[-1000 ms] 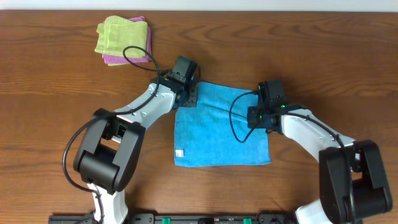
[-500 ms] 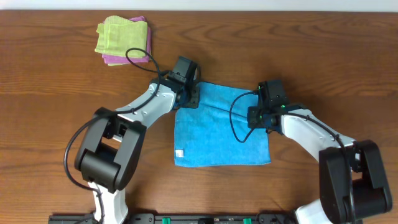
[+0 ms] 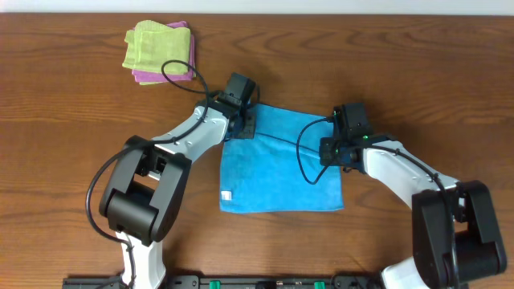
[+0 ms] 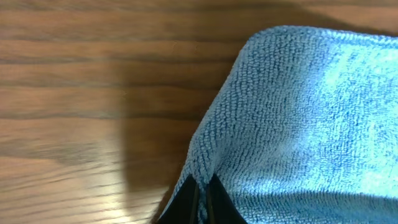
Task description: Fold the cloth
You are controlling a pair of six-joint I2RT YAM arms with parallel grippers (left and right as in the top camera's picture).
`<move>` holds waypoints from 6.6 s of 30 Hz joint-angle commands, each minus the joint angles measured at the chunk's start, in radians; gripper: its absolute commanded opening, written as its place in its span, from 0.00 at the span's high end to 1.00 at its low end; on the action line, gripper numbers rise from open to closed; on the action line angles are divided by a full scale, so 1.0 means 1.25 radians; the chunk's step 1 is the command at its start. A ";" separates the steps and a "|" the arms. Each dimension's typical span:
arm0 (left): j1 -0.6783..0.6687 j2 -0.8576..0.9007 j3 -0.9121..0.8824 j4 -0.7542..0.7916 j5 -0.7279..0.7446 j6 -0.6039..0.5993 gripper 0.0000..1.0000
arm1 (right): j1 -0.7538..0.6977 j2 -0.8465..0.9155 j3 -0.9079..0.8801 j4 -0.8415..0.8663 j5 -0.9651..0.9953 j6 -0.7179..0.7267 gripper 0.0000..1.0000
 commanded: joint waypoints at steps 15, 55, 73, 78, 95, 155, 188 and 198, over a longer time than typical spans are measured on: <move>0.000 -0.020 0.038 -0.044 -0.065 0.030 0.94 | 0.009 -0.016 -0.024 0.008 0.017 -0.009 0.99; 0.002 -0.020 0.079 -0.018 -0.269 0.030 0.64 | 0.008 0.167 0.033 0.182 0.038 -0.161 0.99; 0.008 -0.020 0.090 -0.079 -0.091 0.042 0.44 | 0.008 0.171 0.033 0.178 0.038 -0.161 0.99; 0.034 -0.003 0.089 0.004 -0.020 0.121 0.40 | 0.008 0.171 0.033 0.178 0.035 -0.161 0.99; 0.132 0.064 0.091 0.022 0.263 0.215 0.15 | 0.009 0.170 0.033 0.174 0.034 -0.161 0.98; 0.164 0.069 0.268 -0.332 0.284 0.119 0.80 | 0.009 0.093 0.066 0.024 0.032 -0.131 0.85; 0.124 -0.057 0.081 -0.598 0.031 0.318 0.55 | 0.171 -0.339 -0.295 -0.037 -0.355 0.375 0.02; 0.119 -0.057 0.033 -0.558 0.105 0.371 0.41 | 0.170 -0.565 -0.308 -0.136 -0.341 0.447 0.01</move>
